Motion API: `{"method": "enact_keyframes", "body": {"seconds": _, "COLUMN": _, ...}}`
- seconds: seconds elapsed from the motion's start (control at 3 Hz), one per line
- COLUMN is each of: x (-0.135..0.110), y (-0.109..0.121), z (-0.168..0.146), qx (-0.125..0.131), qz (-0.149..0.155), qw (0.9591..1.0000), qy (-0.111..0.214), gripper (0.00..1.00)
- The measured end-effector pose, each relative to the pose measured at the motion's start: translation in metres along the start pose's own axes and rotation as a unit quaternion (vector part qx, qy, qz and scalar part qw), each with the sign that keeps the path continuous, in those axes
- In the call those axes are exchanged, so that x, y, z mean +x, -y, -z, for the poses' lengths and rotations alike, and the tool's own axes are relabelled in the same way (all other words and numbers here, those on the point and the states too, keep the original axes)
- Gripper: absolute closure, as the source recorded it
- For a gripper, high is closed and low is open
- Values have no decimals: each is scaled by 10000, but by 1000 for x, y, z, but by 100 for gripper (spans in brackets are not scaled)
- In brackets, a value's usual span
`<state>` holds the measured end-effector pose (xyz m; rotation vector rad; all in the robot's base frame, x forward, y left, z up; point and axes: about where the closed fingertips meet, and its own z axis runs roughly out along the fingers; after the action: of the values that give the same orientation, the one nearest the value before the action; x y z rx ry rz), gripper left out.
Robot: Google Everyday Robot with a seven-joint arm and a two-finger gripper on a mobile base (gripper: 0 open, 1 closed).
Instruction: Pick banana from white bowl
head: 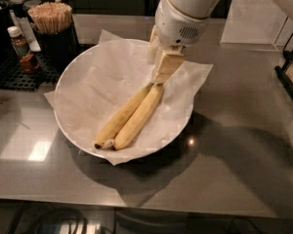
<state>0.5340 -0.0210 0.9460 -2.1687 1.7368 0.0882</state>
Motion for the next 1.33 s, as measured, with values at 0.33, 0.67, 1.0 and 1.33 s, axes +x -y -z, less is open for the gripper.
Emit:
{"method": "enact_keyframes", "body": {"seconds": 0.33, "x": 11, "y": 1, "z": -5, "qx": -21, "qz": -156, "qw": 9999, "qy": 17, "gripper": 53}}
{"method": "enact_keyframes", "body": {"seconds": 0.67, "x": 19, "y": 9, "z": -3, "qx": 67, "qz": -207, "qw": 9998, "qy": 14, "gripper": 53}}
{"method": "enact_keyframes", "body": {"seconds": 1.0, "x": 21, "y": 6, "z": -5, "qx": 36, "qz": -242, "qw": 9997, "qy": 30, "gripper": 54}}
{"method": "enact_keyframes", "body": {"seconds": 1.33, "x": 31, "y": -2, "z": -9, "qx": -45, "qz": -403, "qw": 9992, "qy": 33, "gripper": 56}}
